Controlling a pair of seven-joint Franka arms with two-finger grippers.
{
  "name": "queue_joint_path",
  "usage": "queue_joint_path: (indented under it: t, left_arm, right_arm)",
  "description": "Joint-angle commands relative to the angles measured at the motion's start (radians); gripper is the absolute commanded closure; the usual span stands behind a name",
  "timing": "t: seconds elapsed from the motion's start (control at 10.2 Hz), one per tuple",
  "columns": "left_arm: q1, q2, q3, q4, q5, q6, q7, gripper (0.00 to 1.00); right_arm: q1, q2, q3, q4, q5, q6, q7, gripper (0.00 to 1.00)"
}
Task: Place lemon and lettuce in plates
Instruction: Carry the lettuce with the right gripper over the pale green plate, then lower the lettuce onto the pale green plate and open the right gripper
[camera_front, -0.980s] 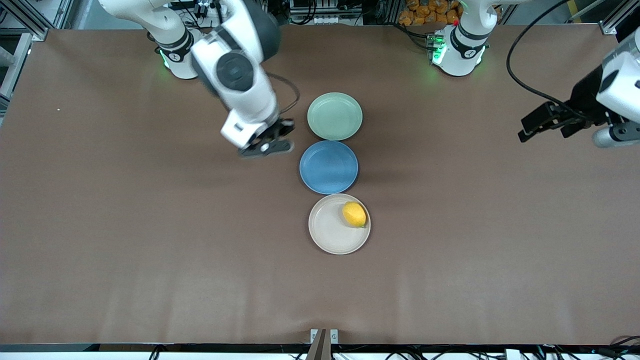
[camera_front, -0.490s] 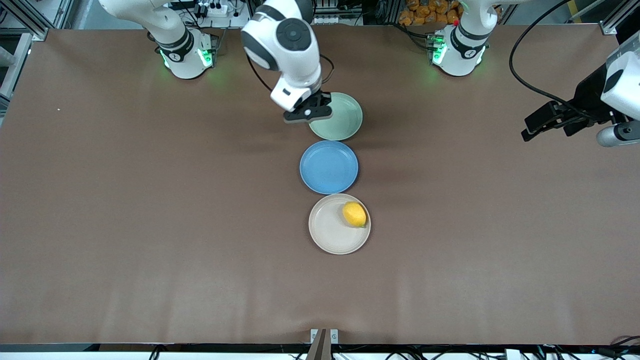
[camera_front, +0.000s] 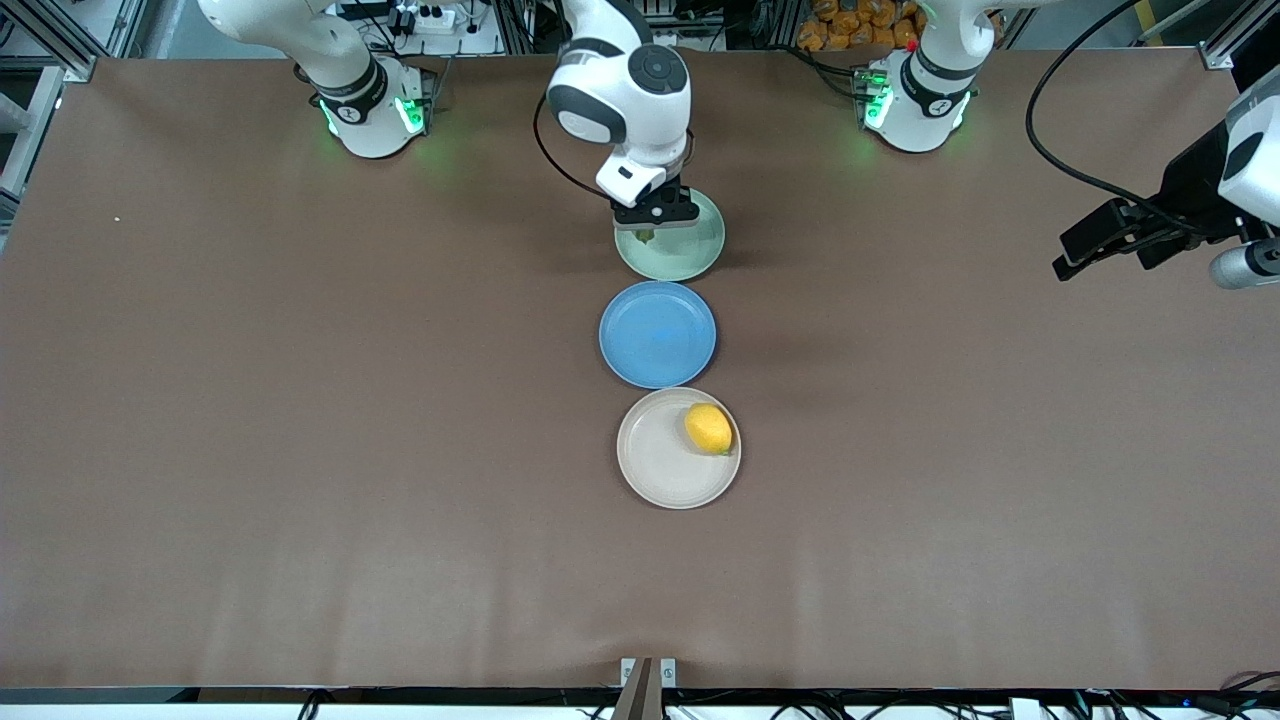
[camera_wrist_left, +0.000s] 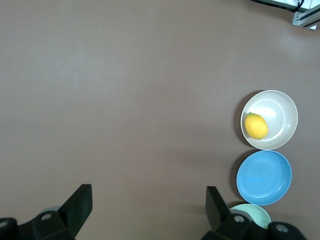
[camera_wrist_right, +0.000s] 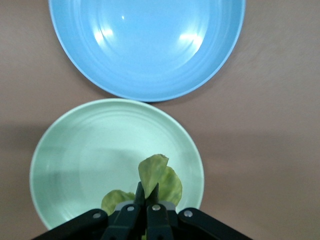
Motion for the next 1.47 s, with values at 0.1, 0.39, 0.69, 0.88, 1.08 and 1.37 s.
queue_joint_path:
  t: [0.1, 0.39, 0.69, 0.88, 1.08, 1.37]
  left_arm:
    - [0.016, 0.001, -0.013, -0.020, 0.052, 0.009, 0.006, 0.00]
    - [0.011, 0.002, -0.016, -0.017, 0.115, -0.035, 0.029, 0.00]
    - [0.016, -0.013, -0.027, 0.005, 0.151, -0.040, 0.200, 0.00]
    - [0.022, -0.013, -0.010, 0.006, 0.148, -0.048, 0.209, 0.00]
    - [0.019, -0.009, -0.005, 0.006, 0.151, -0.048, 0.209, 0.00]
    - [0.008, 0.002, -0.013, 0.003, 0.152, -0.048, 0.204, 0.00]
  right_arm:
    - [0.023, 0.100, 0.004, 0.065, -0.093, 0.022, 0.117, 1.00]
    - [0.029, 0.137, 0.006, 0.108, -0.110, 0.025, 0.166, 0.99]
    - [0.011, 0.119, 0.016, 0.108, -0.104, 0.010, 0.159, 0.00]
    - [-0.017, 0.082, 0.035, 0.108, -0.101, -0.036, 0.150, 0.00]
    - [-0.076, 0.048, 0.062, 0.104, -0.095, -0.061, 0.146, 0.00]
    - [-0.173, -0.011, 0.082, 0.100, -0.003, -0.106, 0.000, 0.00]
